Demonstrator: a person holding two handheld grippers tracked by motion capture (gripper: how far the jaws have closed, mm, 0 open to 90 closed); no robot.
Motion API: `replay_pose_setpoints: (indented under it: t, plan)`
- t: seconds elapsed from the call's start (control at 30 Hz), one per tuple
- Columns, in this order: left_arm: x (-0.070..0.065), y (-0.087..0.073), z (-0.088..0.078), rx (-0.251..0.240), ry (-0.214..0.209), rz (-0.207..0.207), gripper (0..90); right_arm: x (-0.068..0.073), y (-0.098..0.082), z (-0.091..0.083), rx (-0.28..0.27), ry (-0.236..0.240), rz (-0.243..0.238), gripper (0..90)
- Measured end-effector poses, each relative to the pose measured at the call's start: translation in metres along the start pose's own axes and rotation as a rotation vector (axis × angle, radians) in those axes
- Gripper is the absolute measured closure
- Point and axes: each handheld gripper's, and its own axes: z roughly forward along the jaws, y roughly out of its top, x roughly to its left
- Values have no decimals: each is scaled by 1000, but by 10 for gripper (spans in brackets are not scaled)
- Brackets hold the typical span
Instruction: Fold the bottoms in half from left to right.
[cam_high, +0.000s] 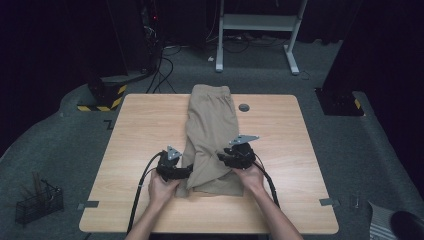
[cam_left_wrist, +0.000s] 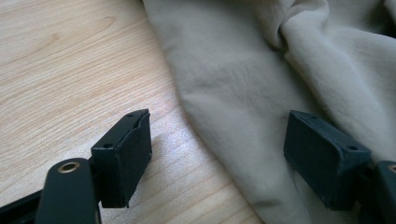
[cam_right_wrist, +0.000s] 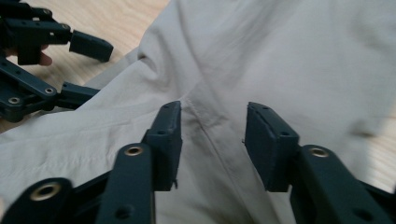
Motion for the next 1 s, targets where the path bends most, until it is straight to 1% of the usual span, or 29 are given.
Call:
replay_pose_setpoints:
  t: [0.07, 0.1, 0.13, 0.2, 0.23, 0.27, 0.3, 0.33, 0.37, 0.4, 0.43, 0.47, 0.5, 0.53, 0.57, 0.6, 0.63, 0.67, 0.7, 0.8, 0.83, 0.87, 0.9, 0.93, 0.97, 1.0]
  plan:
    - [0, 0, 0, 0, 0, -1, 233, 6, -2, 0, 32, -11, -54, 818]
    - [0, 0, 0, 0, 0, -1, 233, 6, -2, 0, 32, -11, -54, 818]
    - [0, 0, 0, 0, 0, -1, 233, 9, -5, -7, 24, -7, -83, 875]
    - [0, 0, 0, 0, 0, 0, 233, 11, -10, -19, 8, -1, -98, 887]
    - [0, 0, 0, 0, 0, 0, 233, 11, -10, -19, 8, -1, -98, 887]
    - [0, 0, 0, 0, 0, -1, 233, 12, -17, -32, -9, 7, -117, 888]
    - [0, 0, 0, 0, 0, -1, 233, 12, -17, -32, -9, 7, -117, 888]
    - [0, 0, 0, -1, 0, -1, 233, 12, -22, -38, -16, 9, -118, 889]
    - [0, 0, 0, 0, 0, 0, 233, 13, -35, -48, -24, 17, -114, 888]
    - [0, 0, 0, 0, 0, -1, 233, 13, -41, -52, -24, 22, -109, 888]
    - [0, 0, 0, -1, 0, -1, 233, 13, -41, -52, -24, 22, -109, 888]
    - [0, 0, 0, 0, 0, 0, 233, 14, -56, -56, -18, 18, -105, 888]
    - [0, 0, 0, 0, 0, 0, 233, 14, -56, -56, -18, 18, -105, 888]
    - [0, 0, 0, 0, 1, -1, 233, 12, -69, -57, -3, 21, -81, 885]
    - [0, 0, 0, 0, 1, -1, 233, 12, -69, -57, -3, 21, -81, 885]
    - [0, 0, 0, 0, 2, -2, 233, 11, -79, -57, 11, 21, -63, 881]
    - [0, 0, 0, 0, 2, -3, 233, 11, -82, -58, 8, 22, -56, 875]
    - [0, 0, 0, 0, 2, -3, 233, 11, -82, -58, 8, 22, -56, 875]
    - [-1, -1, -1, -2, 0, -1, 239, 11, -83, -63, -11, 30, -43, 826]
    - [-2, -3, -4, -13, -7, 2, 315, 10, -76, -72, -73, 41, -21, 737]
    - [-2, -3, -4, -13, -7, 2, 345, 10, -76, -72, -73, 41, -21, 737]
    - [-3, -4, -5, -17, -11, 7, 345, 10, -73, -75, -98, 40, -11, 700]
    - [-4, -4, -6, -18, -16, 9, 423, 8, -64, -79, -147, 39, 17, 665]
    - [-4, -4, -8, -18, -26, 23, 457, 6, -60, -79, -164, 37, 27, 649]
    - [-4, -4, -8, -18, -26, 23, 487, 6, -60, -79, -164, 37, 27, 649]
    - [-5, -4, -8, -16, -33, 21, 518, 5, -51, -75, -175, 25, 38, 628]
